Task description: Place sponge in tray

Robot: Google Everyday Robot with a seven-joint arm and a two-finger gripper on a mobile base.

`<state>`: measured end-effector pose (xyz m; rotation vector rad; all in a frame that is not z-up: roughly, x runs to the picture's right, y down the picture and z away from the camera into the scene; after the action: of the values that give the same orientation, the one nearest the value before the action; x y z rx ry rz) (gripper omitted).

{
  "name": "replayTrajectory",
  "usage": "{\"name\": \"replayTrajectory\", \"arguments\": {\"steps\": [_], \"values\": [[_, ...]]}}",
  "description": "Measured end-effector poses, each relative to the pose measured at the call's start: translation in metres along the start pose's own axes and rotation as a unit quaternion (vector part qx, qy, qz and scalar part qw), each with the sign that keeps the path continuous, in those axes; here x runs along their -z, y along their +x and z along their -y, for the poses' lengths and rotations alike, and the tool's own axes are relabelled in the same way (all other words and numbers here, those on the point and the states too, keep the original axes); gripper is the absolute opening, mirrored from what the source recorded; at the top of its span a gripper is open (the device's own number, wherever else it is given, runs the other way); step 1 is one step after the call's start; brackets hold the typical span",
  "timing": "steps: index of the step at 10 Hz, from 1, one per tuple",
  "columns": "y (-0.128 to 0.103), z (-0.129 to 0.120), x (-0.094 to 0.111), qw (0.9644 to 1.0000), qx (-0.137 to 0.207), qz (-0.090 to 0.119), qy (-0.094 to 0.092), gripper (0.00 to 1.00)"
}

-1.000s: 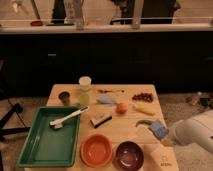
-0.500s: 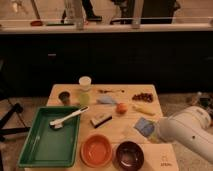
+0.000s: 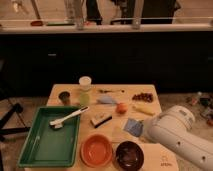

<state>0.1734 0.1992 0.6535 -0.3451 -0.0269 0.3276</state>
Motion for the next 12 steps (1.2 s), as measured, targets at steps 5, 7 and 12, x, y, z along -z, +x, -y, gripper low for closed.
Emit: {"name": "replayTrajectory", "arguments": {"steps": [5,7,12], "values": [[-0.021,-0.018,-0.011,0.9993,0.037,0.000,-0.006,0.00],[-0.023,-0.018,-0.011,0.9992,0.039,0.001,-0.007,0.00],[-0.026,-0.015,-0.012,0.9990,0.045,0.004,-0.005,0.00]]}}
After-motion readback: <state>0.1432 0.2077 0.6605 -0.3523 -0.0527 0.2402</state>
